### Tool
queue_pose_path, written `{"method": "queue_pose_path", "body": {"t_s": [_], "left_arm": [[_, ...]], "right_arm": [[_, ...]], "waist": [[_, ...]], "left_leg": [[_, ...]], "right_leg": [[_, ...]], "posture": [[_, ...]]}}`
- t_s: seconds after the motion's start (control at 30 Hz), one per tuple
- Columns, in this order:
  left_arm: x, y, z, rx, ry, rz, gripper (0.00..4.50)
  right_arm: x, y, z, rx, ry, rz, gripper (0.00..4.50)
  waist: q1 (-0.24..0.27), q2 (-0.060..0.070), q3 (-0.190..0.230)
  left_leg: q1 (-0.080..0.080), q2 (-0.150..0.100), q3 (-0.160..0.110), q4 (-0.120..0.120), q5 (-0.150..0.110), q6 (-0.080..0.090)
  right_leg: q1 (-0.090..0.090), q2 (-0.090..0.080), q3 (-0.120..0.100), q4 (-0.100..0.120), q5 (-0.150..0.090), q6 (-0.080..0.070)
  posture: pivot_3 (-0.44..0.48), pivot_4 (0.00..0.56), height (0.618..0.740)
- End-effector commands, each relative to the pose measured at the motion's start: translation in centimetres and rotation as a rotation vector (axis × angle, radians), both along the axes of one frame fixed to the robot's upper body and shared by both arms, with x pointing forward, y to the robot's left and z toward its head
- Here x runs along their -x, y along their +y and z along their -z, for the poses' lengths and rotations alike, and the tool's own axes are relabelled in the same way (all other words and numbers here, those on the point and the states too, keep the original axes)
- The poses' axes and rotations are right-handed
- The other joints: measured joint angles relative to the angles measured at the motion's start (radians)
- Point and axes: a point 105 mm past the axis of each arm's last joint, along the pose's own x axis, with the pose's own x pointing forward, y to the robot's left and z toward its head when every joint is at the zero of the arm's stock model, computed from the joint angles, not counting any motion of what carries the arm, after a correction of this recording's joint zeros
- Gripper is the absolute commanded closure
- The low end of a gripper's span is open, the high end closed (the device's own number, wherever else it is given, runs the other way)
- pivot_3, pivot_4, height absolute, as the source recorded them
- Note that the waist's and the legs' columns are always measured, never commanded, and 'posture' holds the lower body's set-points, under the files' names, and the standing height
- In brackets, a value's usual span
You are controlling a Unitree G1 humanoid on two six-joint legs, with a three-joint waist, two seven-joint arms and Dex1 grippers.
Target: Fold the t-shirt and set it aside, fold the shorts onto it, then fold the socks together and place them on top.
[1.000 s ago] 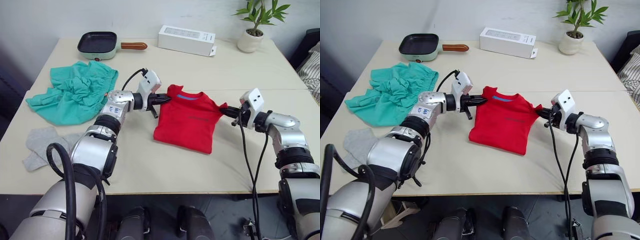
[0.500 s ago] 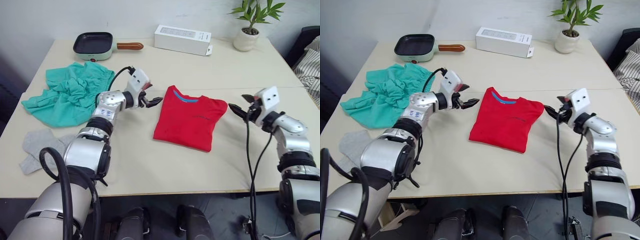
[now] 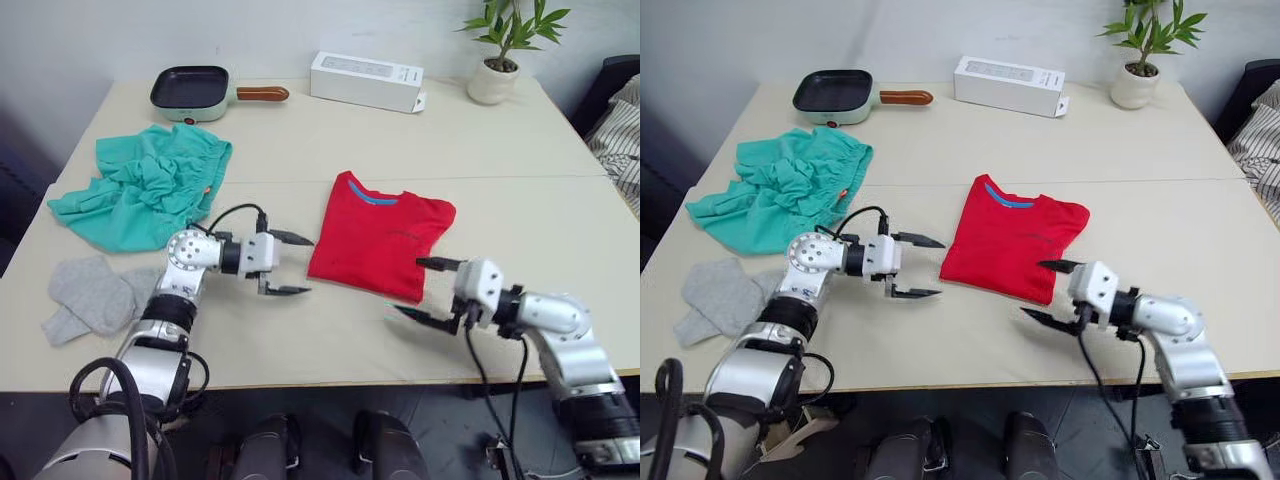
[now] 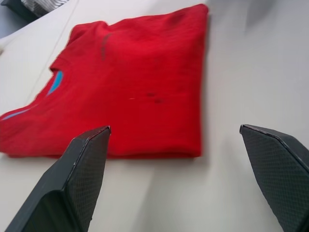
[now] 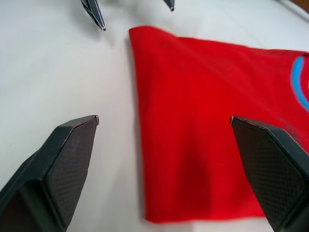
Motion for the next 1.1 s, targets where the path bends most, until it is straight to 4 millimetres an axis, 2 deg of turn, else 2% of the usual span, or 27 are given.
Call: {"method": "queue_pose_path", "body": {"t_s": [0.03,0.13,0.17,0.2,0.27,0.43,0.5,0.53,0.67,0.9,1.1], "left_arm": [[-0.2,-1.9,-0.8,-0.003,-0.108,0.011,0.00],[-0.7,-3.0,0.1,-0.053,-0.141,-0.003,0.00],[-0.9,-3.2,0.3,-0.070,-0.154,-0.010,0.00],[-1.1,-3.3,0.7,-0.094,-0.162,-0.019,0.19],[-1.4,-3.3,1.2,-0.133,-0.185,-0.031,0.61],[-1.9,-3.6,1.4,-0.160,-0.235,-0.046,2.22],[-1.4,-3.7,1.8,-0.166,-0.229,-0.011,2.82],[-1.1,-3.7,1.9,-0.171,-0.228,0.006,3.20],[0.3,-2.8,2.0,-0.149,-0.210,0.060,4.44],[4.1,-0.4,1.2,-0.117,-0.187,0.082,4.47],[7.3,0.8,1.1,-0.136,-0.126,0.057,4.47]], "right_arm": [[-0.7,-0.3,0.7,0.078,-0.089,0.044,0.03],[-1.7,-0.9,1.7,0.161,-0.146,0.069,0.62],[-2.0,-1.1,1.9,0.168,-0.153,0.083,0.97],[-2.3,-1.4,2.0,0.167,-0.149,0.102,1.28],[-2.8,-1.6,2.2,0.203,-0.180,0.097,1.96],[-3.4,-1.4,2.2,0.228,-0.218,0.068,3.76],[-3.6,-1.1,2.0,0.235,-0.236,0.044,4.37],[-3.7,-1.0,1.9,0.238,-0.245,0.030,4.50],[-3.7,-0.3,1.2,0.237,-0.274,-0.051,4.50],[-2.0,0.7,0.5,0.219,-0.294,-0.203,4.50],[2.0,1.5,1.3,0.178,-0.240,-0.293,4.50]], "waist": [[0.007,0.000,0.000],[0.011,0.000,0.000],[0.011,0.000,0.000],[0.013,0.000,0.000],[0.014,-0.001,-0.001],[0.013,-0.001,-0.001],[0.013,-0.001,-0.001],[0.013,-0.001,-0.001],[0.000,-0.001,-0.001],[-0.027,0.000,-0.001],[-0.007,0.001,0.000]], "left_leg": [[0.000,0.000,0.000,0.001,-0.001,0.001],[0.000,0.000,0.000,0.003,-0.002,0.002],[0.001,0.000,0.000,0.003,-0.002,0.001],[0.001,0.000,0.000,0.003,-0.002,0.001],[0.002,0.001,0.000,0.004,-0.002,0.001],[0.005,0.001,-0.001,0.004,-0.002,0.002],[0.006,0.001,-0.001,0.004,-0.002,0.002],[0.006,0.001,-0.001,0.004,-0.002,0.002],[0.008,0.002,-0.001,0.004,-0.004,0.001],[0.010,0.005,0.000,0.000,-0.005,-0.002],[0.012,0.005,0.000,0.001,-0.006,-0.002]], "right_leg": [[0.000,0.000,0.000,0.000,0.000,0.000],[0.001,-0.001,0.001,0.000,0.000,0.000],[0.001,0.000,0.001,0.001,0.000,0.000],[0.001,0.000,0.001,0.001,0.000,0.000],[0.003,0.000,0.000,0.001,0.000,0.000],[0.008,-0.001,-0.001,0.000,0.000,0.000],[0.009,-0.001,-0.001,0.000,0.000,0.000],[0.009,-0.001,-0.001,0.000,0.000,0.000],[0.009,-0.001,-0.001,0.001,0.000,-0.001],[0.011,0.003,-0.001,0.002,-0.002,-0.004],[0.013,0.002,0.001,0.000,-0.002,-0.004]], "posture": [[0.000,0.150,0.740],[0.000,0.150,0.740],[0.000,0.150,0.740],[0.000,0.150,0.740],[0.000,0.150,0.740],[0.000,0.150,0.740],[0.000,0.150,0.740],[0.000,0.150,0.740],[0.000,0.150,0.740],[0.000,0.150,0.740],[0.000,0.150,0.740]]}}
